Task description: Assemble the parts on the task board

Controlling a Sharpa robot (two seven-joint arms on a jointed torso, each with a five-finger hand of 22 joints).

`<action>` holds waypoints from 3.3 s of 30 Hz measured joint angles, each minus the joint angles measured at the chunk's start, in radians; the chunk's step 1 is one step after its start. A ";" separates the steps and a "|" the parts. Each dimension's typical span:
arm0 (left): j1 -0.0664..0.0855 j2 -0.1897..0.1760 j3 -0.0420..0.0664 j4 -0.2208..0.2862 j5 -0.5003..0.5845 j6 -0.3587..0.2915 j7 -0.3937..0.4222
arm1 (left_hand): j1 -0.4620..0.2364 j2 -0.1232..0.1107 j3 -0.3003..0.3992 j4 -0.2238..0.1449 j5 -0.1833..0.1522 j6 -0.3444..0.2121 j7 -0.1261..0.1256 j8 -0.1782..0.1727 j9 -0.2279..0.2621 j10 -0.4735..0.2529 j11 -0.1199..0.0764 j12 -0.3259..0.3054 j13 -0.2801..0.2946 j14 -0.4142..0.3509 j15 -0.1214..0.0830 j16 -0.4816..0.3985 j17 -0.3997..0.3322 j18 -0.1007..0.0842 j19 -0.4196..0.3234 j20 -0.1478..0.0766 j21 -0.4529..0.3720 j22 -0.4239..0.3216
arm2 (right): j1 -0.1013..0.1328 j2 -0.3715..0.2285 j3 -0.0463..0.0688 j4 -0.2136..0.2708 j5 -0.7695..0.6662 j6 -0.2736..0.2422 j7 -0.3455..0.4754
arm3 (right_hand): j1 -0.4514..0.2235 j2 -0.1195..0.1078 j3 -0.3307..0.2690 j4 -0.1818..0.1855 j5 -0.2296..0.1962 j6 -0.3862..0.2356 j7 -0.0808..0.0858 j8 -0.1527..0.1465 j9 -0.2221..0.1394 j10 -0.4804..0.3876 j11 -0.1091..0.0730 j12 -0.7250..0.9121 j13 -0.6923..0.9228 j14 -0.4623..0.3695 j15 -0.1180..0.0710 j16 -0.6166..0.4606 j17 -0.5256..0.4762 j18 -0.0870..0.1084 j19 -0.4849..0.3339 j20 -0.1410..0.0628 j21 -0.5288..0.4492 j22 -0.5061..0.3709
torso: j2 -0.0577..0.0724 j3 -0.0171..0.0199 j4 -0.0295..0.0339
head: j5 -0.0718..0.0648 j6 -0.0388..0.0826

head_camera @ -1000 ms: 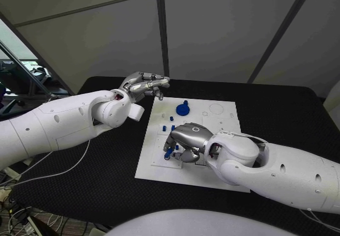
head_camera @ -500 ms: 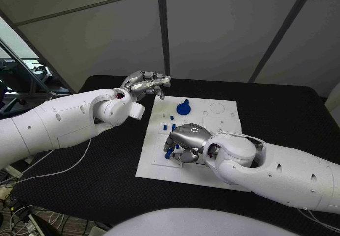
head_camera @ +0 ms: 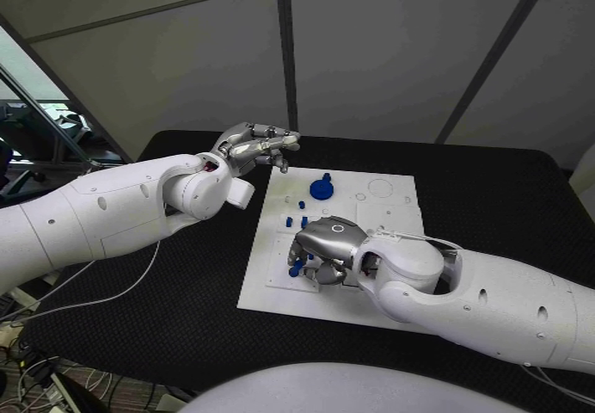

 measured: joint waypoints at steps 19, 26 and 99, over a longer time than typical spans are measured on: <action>0.000 0.000 0.000 -0.001 0.000 0.003 -0.004 | 0.000 0.000 0.000 0.000 0.000 0.000 0.000 0.000 0.000 0.000 0.000 0.000 0.000 0.000 0.000 0.000 0.000 0.000 0.000 0.000 0.000 0.000 | -0.002 0.009 -0.001 0.005 -0.037 0.009 -0.026 | -0.008 0.000 0.000 0.000 0.000 0.004 0.002 0.003 0.000 0.004 0.004 -0.007 0.001 0.000 0.000 0.000 0.001 0.000 0.000 0.000 0.000 0.002 | 0.000 0.0004 0.0000 | 0.001 0.000; 0.000 0.000 0.000 0.000 0.000 0.004 -0.005 | 0.000 0.000 0.000 0.000 0.000 0.000 0.000 0.000 0.000 0.000 0.000 0.000 0.000 0.000 0.000 0.000 0.000 0.000 0.000 0.000 0.000 0.000 | -0.002 0.019 -0.002 0.000 -0.040 0.020 -0.028 | -0.031 -0.013 0.000 0.000 0.000 0.005 0.001 0.001 0.000 0.004 0.004 -0.023 0.002 0.000 0.000 0.000 -0.003 0.000 0.000 0.000 0.000 0.002 | 0.000 -0.0004 0.0000 | 0.001 -0.002; -0.005 -0.032 -0.021 0.022 0.000 -0.002 0.005 | 0.005 0.005 -0.014 0.003 0.000 0.000 0.000 0.000 0.000 -0.004 0.004 0.011 0.002 0.000 0.000 0.000 -0.004 0.000 0.004 0.004 -0.008 -0.006 | -0.087 -0.500 0.036 0.230 0.320 -0.272 -0.381 | -0.175 -0.022 -0.604 0.294 0.180 -0.203 -0.036 0.333 0.178 0.220 -0.045 1.334 1.236 -0.002 -0.037 0.226 0.154 -0.055 0.030 -0.030 0.189 0.040 | -0.021 -0.0019 -0.0365 | -0.166 0.016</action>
